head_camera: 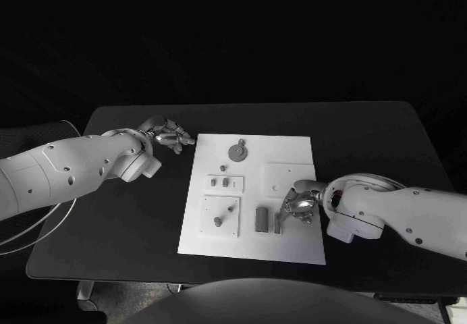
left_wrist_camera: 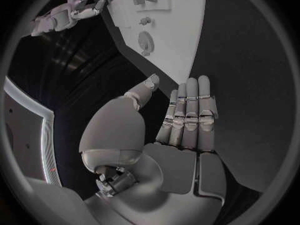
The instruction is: Assemble the parts on the task board
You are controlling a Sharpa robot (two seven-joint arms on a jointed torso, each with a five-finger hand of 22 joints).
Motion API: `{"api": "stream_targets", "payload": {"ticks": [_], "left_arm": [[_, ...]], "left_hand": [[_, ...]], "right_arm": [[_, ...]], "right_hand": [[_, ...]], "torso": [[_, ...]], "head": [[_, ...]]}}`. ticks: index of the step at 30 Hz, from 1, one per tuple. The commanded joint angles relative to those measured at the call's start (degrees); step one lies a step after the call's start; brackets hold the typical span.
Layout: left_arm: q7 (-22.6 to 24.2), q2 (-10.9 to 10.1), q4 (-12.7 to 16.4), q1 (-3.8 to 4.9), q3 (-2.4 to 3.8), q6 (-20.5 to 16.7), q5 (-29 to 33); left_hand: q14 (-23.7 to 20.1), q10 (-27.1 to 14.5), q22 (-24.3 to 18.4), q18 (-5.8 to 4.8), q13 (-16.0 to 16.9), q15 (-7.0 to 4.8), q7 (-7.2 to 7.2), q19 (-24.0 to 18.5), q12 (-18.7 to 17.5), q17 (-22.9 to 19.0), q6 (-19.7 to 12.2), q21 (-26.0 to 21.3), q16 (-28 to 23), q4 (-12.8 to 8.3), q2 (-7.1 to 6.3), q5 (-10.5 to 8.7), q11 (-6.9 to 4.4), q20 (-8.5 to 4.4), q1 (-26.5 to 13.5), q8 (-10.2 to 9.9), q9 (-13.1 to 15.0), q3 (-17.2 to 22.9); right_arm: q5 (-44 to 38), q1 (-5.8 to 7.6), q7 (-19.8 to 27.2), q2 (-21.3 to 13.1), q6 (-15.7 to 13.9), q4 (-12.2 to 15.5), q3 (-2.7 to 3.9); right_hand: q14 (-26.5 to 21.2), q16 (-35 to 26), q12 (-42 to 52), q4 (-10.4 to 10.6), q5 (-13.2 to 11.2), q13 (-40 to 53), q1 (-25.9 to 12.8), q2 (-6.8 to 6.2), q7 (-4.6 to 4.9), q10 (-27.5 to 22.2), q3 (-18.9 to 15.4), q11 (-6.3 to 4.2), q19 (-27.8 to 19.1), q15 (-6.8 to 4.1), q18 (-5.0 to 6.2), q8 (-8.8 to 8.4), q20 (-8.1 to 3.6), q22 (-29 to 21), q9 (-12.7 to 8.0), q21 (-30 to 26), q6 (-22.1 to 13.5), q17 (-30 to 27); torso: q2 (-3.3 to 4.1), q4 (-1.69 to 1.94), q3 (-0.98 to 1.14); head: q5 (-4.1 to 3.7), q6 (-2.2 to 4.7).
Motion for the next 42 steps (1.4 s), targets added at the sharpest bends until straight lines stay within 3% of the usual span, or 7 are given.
{"api": "stream_targets", "payload": {"ticks": [1,5,11,15,20,25,42], "left_arm": [[0.23,0.06,0.13,0.04,0.03,0.44,-0.14],[0.23,0.06,0.14,0.04,0.03,0.45,-0.14],[0.22,0.02,0.15,0.04,0.03,0.47,-0.14],[0.23,0.02,0.15,0.04,0.03,0.48,-0.14],[0.24,0.04,0.15,0.04,0.03,0.48,-0.14],[0.21,0.02,0.15,0.04,0.03,0.5,-0.14],[0.22,0.04,0.19,0.04,0.03,0.55,-0.16]], "left_hand": [[0.58,-0.26,0.1,0.8,0.06,-0.01,0.0,0.32,-0.38,0.08,-0.27,-0.26,-0.19,0.34,-0.27,0.07,0.31,0.04,-0.22,0.3,-0.05,-0.04],[0.58,-0.26,0.1,0.8,0.06,-0.01,0.0,0.32,-0.39,0.09,-0.28,-0.27,-0.2,0.34,-0.28,0.07,0.31,0.04,-0.21,0.3,-0.06,-0.04],[0.59,-0.26,0.11,0.8,0.07,-0.01,0.0,0.32,-0.39,0.1,-0.28,-0.28,-0.22,0.34,-0.28,0.07,0.31,0.04,-0.21,0.31,-0.06,-0.04],[0.59,-0.26,0.12,0.8,0.07,-0.01,0.01,0.32,-0.39,0.11,-0.28,-0.29,-0.23,0.34,-0.29,0.07,0.31,0.04,-0.21,0.31,-0.06,-0.04],[0.59,-0.26,0.13,0.8,0.07,-0.01,0.01,0.33,-0.39,0.13,-0.29,-0.29,-0.25,0.35,-0.29,0.07,0.31,0.04,-0.2,0.31,-0.07,-0.04],[0.6,-0.27,0.13,0.8,0.07,-0.01,0.01,0.33,-0.4,0.14,-0.29,-0.3,-0.26,0.34,-0.29,0.07,0.31,0.04,-0.19,0.32,-0.07,-0.04],[0.61,-0.27,0.16,0.8,0.08,-0.01,0.0,0.33,-0.4,0.2,-0.29,-0.33,-0.32,0.35,-0.29,0.07,0.31,0.04,-0.17,0.34,-0.08,-0.04]], "right_arm": [[-0.76,-0.22,0.45,-0.05,-0.91,0.09,-0.14],[-0.73,-0.22,0.52,0.07,-0.89,0.19,-0.14],[-1.25,-0.22,0.0,0.13,-0.91,-0.09,-0.14],[-1.29,-0.22,-0.11,0.29,-1.03,-0.15,-0.14],[-1.62,-0.22,-0.2,0.69,-0.49,-0.18,-0.14],[-2.74,-0.22,-0.65,0.9,-0.09,-0.39,-0.14],[-5.39,-0.54,-2.16,1.93,0.75,-0.99,-0.15]], "right_hand": [[0.39,0.12,0.21,1.15,-0.62,-0.11,-2.1,-2.52,0.07,0.35,-0.5,-0.11,0.41,0.01,0.39,0.35,0.06,0.43,-0.21,0.13,0.42,-0.19],[0.49,0.01,0.11,4.66,-2.42,-0.22,-5.56,-5.69,0.0,0.39,-0.46,-0.21,0.59,-0.11,0.39,0.25,-0.28,0.15,-0.52,-0.13,0.49,-0.3],[0.61,0.07,0.13,5.15,-2.78,-0.21,-5.44,-5.75,-0.04,0.4,0.12,-0.29,0.67,-0.21,0.39,0.27,-0.54,0.16,-0.6,-0.09,0.54,-0.18],[0.72,0.14,0.18,4.76,-2.93,-0.17,-4.93,-4.83,-0.05,0.41,0.35,-0.31,0.68,-0.27,0.39,0.31,-0.66,0.22,-0.63,-0.02,0.56,-0.02],[0.74,0.22,0.27,1.65,-2.59,-0.08,-2.99,-0.94,-0.04,0.38,0.65,-0.3,0.52,-0.29,0.39,0.42,-0.73,0.42,-0.69,0.16,0.52,0.09],[0.76,0.24,0.3,-0.76,-1.0,-0.08,-0.57,1.49,-0.06,0.43,1.87,-0.31,0.46,-0.2,0.39,0.54,-0.61,0.47,-0.69,0.2,0.47,0.13],[1.35,0.51,0.44,-0.81,-1.75,-0.04,1.26,1.91,-0.12,0.65,3.0,-0.37,0.59,0.01,0.39,0.82,-0.5,0.53,-0.62,0.36,0.66,0.85]], "torso": [[-0.02,-0.01,-0.02],[-0.03,0.0,-0.02],[-0.01,0.02,-0.02],[-0.01,-0.01,-0.03],[-0.01,0.0,0.0],[0.0,-0.02,-0.01],[0.0,0.0,0.0]], "head": [[0.06,0.0],[-0.01,0.0],[0.02,0.0],[0.08,0.0],[0.07,0.0],[0.06,0.0],[-0.01,0.0]]}}
